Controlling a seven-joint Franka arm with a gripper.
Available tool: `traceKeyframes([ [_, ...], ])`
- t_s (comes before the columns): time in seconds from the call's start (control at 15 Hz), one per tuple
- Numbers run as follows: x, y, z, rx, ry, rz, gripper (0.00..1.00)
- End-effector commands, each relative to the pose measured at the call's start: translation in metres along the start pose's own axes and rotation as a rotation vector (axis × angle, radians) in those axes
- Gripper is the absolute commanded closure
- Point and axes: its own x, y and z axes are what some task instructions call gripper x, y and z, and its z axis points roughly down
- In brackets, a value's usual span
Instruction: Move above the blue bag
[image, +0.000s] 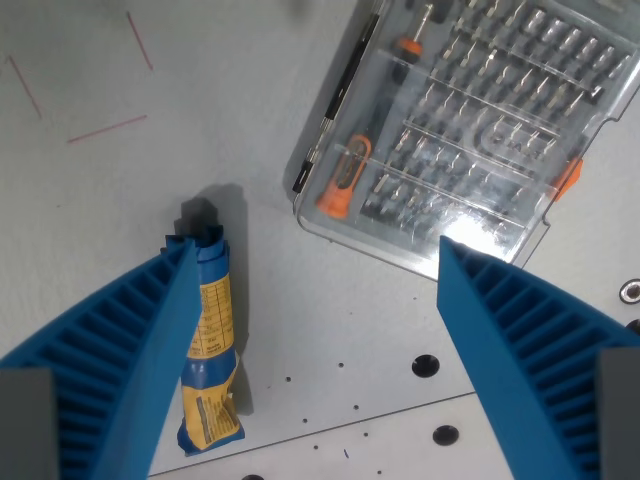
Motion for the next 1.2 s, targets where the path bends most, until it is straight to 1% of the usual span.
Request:
traceKeyframes([
  [0.07, 0.000, 0.000, -0.001, 0.001, 0.003, 0.000, 0.00],
  [0.67, -0.002, -0.001, 0.001, 0.003, 0.005, 0.009, 0.00],
  [0.93, -0.007, -0.005, 0.006, 0.006, 0.018, 0.025, 0.00],
  [1.2, -0.015, -0.011, 0.014, 0.009, 0.042, 0.047, 0.00],
])
